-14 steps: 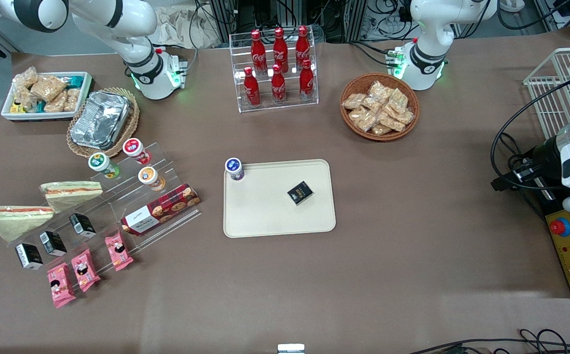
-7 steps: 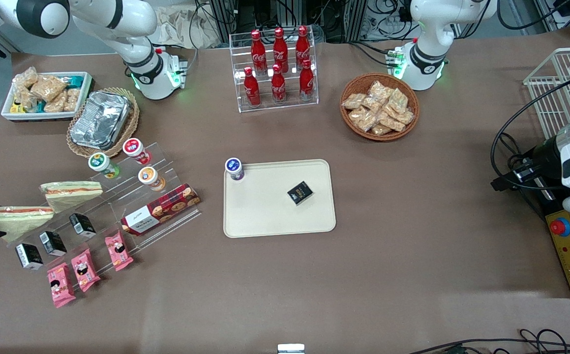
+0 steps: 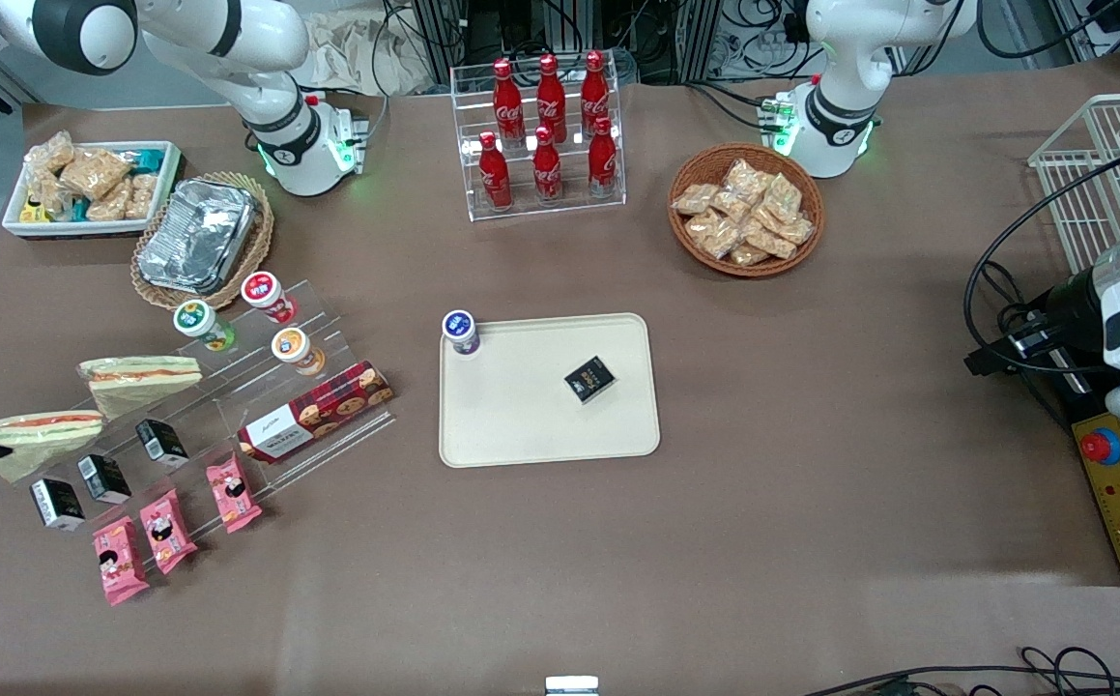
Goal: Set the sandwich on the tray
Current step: 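Lift the sandwich out of the rack with the right gripper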
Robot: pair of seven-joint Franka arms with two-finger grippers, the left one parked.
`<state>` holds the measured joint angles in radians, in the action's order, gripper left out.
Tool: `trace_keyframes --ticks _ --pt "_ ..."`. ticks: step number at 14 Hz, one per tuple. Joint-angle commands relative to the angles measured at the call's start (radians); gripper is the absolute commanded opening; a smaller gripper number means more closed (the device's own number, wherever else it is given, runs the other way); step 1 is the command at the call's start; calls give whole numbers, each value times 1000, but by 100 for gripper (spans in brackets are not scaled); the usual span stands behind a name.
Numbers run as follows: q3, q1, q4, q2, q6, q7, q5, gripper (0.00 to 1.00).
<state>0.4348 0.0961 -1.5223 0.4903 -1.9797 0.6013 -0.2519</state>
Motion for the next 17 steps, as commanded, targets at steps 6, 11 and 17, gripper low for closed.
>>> trace_keyframes --ticks 6,11,17 --pt "-17 -21 131 -91 162 -185 -15 13" --pt "-18 -182 139 -151 257 -368 3 14" --pt "-19 -366 154 -229 320 -373 14 13"
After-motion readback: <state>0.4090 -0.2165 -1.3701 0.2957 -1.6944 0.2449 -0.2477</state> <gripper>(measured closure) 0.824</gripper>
